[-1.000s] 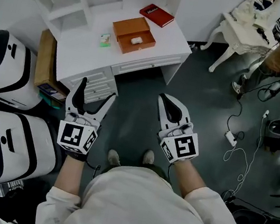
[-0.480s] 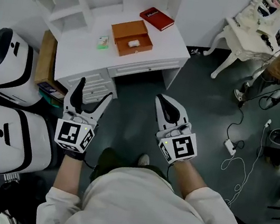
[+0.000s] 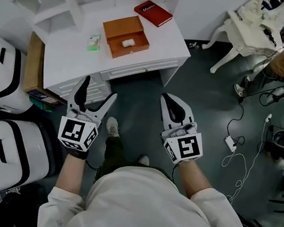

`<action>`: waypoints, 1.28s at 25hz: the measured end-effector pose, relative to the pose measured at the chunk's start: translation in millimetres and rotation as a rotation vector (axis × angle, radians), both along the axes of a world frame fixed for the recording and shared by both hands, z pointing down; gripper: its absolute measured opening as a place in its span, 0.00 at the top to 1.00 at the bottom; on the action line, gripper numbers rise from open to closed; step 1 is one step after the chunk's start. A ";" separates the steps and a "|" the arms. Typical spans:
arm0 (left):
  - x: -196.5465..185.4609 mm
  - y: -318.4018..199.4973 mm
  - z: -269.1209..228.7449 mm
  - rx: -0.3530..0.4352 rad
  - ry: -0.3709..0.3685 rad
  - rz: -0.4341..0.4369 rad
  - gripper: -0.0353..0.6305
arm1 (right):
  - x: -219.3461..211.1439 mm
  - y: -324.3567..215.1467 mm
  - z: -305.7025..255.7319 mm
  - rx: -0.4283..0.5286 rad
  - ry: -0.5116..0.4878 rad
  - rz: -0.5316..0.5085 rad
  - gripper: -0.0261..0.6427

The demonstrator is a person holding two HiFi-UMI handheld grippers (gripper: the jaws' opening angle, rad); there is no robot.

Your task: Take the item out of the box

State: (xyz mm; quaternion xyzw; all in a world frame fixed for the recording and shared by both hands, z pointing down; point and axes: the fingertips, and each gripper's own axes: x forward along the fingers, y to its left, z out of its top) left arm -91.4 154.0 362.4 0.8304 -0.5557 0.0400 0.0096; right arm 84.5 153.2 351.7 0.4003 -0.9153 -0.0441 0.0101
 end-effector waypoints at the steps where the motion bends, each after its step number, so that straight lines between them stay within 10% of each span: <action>1: -3.5 -15.1 4.8 -0.007 0.002 0.013 0.34 | -2.5 -12.5 2.3 -0.005 0.008 0.014 0.93; 19: -109.6 -207.3 23.3 -0.077 -0.036 0.184 0.38 | -117.9 -190.9 -9.3 -0.030 0.033 0.155 0.93; 32: -114.2 -278.3 54.1 -0.148 -0.134 0.159 0.40 | -132.6 -278.5 5.0 -0.051 -0.005 0.082 0.93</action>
